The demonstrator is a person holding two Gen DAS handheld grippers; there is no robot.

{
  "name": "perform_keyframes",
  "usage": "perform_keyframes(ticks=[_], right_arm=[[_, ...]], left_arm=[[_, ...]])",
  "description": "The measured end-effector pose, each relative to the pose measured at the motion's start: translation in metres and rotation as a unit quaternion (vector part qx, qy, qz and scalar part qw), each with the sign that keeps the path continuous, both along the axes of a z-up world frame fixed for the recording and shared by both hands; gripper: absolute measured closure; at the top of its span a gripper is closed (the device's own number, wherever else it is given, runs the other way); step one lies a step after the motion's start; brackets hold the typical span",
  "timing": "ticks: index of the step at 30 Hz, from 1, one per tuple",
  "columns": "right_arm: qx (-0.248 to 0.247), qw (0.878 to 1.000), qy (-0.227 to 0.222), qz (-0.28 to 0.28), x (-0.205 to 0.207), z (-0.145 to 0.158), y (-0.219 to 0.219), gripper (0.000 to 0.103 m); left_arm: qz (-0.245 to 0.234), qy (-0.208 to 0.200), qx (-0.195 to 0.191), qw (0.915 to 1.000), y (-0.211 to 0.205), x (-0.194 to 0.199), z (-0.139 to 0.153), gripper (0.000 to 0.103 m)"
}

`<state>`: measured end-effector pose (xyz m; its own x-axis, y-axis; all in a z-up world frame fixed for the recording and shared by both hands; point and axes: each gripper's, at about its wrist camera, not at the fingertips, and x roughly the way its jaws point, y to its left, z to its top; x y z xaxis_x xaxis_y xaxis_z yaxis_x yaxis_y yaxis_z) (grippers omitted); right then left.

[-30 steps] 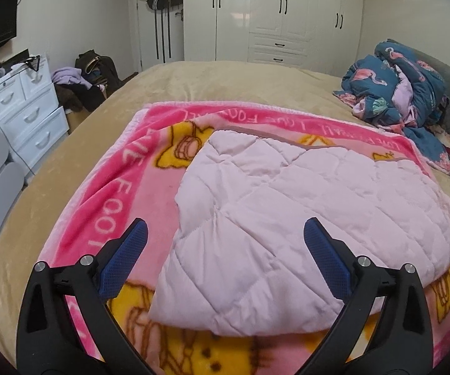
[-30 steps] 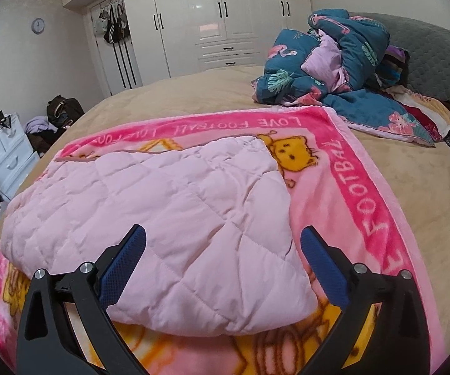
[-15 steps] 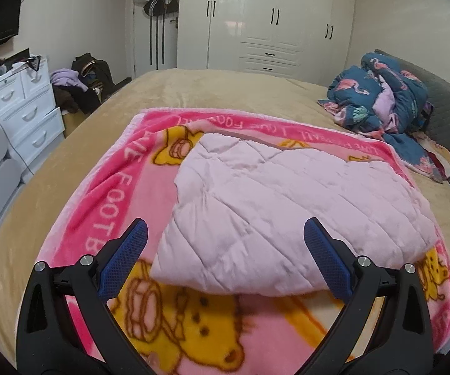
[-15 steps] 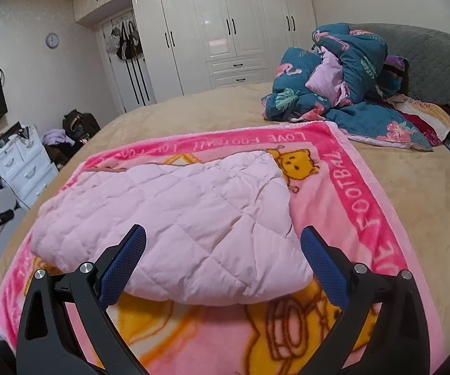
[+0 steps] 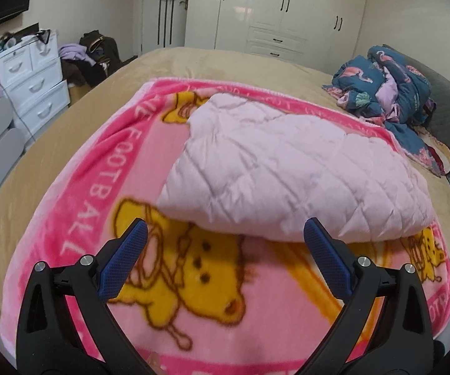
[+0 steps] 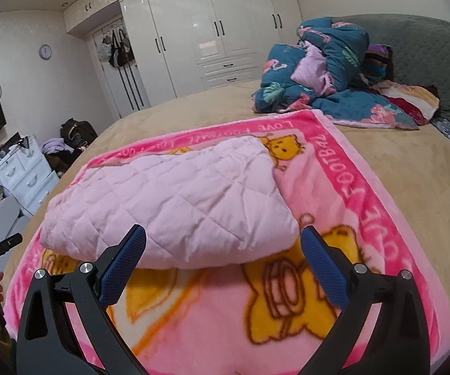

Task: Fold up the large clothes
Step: 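Move both grippers to the folded edge of the jacket and slide under it, then grasp the folded edge with both grippers and lift it up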

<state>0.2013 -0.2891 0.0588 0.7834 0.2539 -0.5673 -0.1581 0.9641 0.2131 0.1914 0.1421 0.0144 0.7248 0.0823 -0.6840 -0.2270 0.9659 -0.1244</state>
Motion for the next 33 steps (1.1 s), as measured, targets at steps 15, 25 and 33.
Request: perform_keyframes(ticks=[15, 25, 33], right_arm=[[0.058, 0.995, 0.069, -0.039, -0.002, -0.06, -0.017, 0.004], [0.145, 0.979, 0.133, -0.062, 0.033, -0.089, -0.011, 0.004], [0.203, 0.963, 0.154, -0.091, 0.073, -0.103, -0.007, 0.004]], left_arm=[[0.02, 0.053, 0.011, 0.9983, 0.008, -0.005, -0.043, 0.009], [0.004, 0.092, -0.146, 0.9849, 0.018, 0.029, -0.072, 0.009], [0.038, 0.074, -0.259, 0.9622, 0.034, 0.065, -0.083, 0.009]])
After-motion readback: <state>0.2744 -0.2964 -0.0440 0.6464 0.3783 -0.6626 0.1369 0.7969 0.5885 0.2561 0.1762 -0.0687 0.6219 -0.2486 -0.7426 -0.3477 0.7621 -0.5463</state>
